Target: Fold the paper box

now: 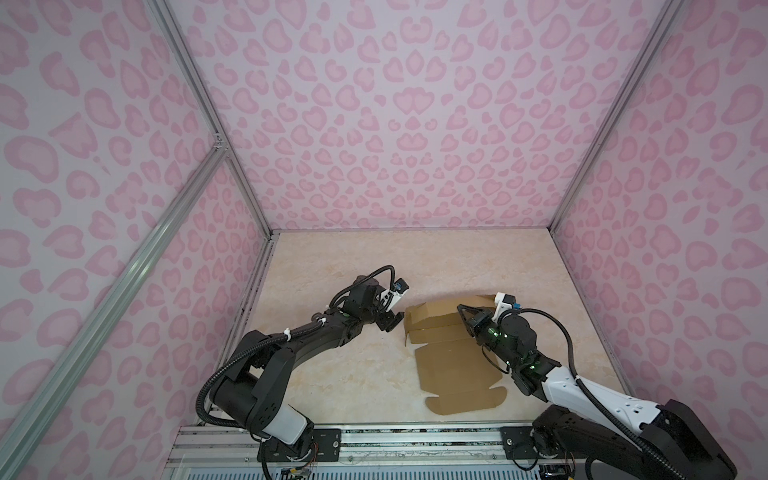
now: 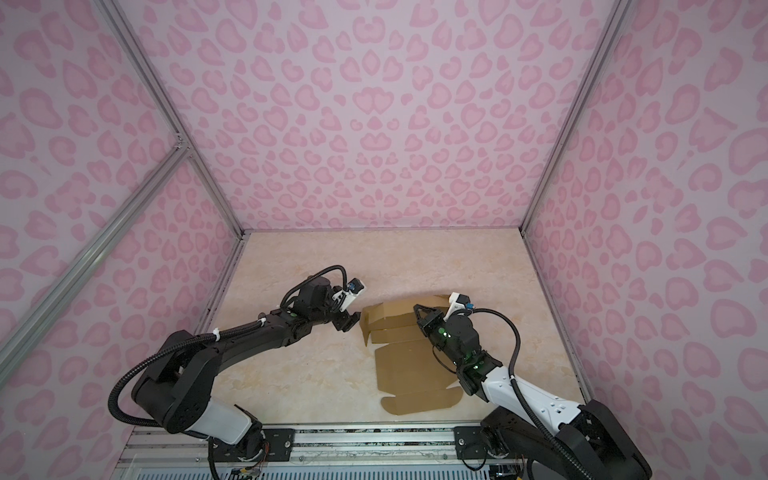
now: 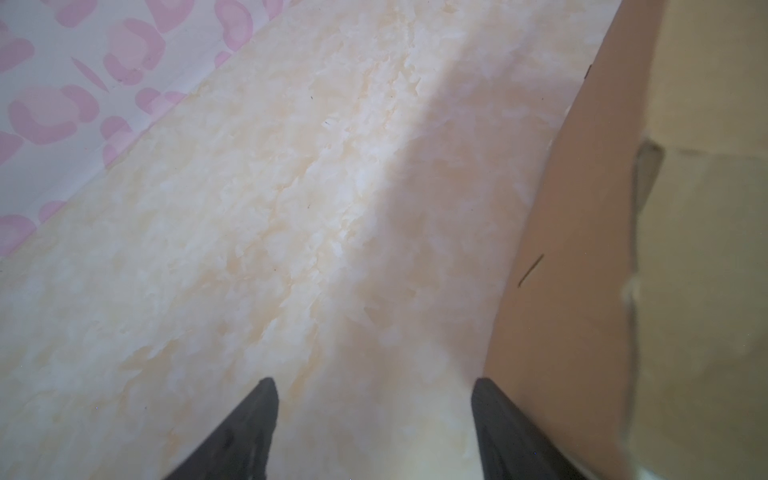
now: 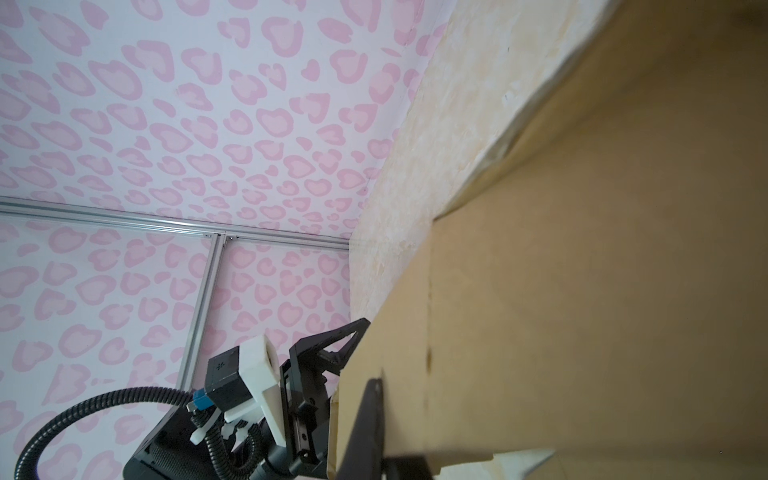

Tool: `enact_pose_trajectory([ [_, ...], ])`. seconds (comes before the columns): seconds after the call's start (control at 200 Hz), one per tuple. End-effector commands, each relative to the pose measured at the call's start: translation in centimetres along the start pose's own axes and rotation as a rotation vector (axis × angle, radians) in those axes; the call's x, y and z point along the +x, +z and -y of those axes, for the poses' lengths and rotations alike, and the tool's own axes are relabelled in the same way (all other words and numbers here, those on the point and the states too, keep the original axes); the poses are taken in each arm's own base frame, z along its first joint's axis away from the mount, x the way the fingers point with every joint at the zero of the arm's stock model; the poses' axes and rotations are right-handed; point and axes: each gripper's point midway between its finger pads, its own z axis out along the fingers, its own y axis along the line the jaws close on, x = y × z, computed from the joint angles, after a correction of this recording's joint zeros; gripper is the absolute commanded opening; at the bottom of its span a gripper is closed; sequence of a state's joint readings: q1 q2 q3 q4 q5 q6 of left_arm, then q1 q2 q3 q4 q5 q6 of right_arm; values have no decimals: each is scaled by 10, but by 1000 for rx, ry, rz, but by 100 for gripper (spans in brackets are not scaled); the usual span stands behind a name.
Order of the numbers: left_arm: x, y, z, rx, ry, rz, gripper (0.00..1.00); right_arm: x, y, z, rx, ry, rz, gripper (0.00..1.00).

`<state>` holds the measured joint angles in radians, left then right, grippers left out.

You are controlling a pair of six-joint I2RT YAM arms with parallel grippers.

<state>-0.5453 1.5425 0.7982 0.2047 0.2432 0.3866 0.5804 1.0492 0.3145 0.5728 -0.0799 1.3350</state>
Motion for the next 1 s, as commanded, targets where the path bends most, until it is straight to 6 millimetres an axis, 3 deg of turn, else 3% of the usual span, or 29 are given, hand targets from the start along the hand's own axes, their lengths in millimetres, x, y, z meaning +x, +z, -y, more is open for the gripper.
enact_pose_trajectory([
  [0.0,-16,1,-7,-34,30,76,76,4,0,6,11,-25,-19,0],
  [0.155,-21,0,-10,-55,44,105,76,4,0,7,18,-30,-33,0],
  [0.555,-27,1,19,29,66,115,76,4,-1,10,36,-43,-45,0],
  [0.995,-36,-4,14,16,23,95,76,2,-8,4,9,-60,-49,0],
])
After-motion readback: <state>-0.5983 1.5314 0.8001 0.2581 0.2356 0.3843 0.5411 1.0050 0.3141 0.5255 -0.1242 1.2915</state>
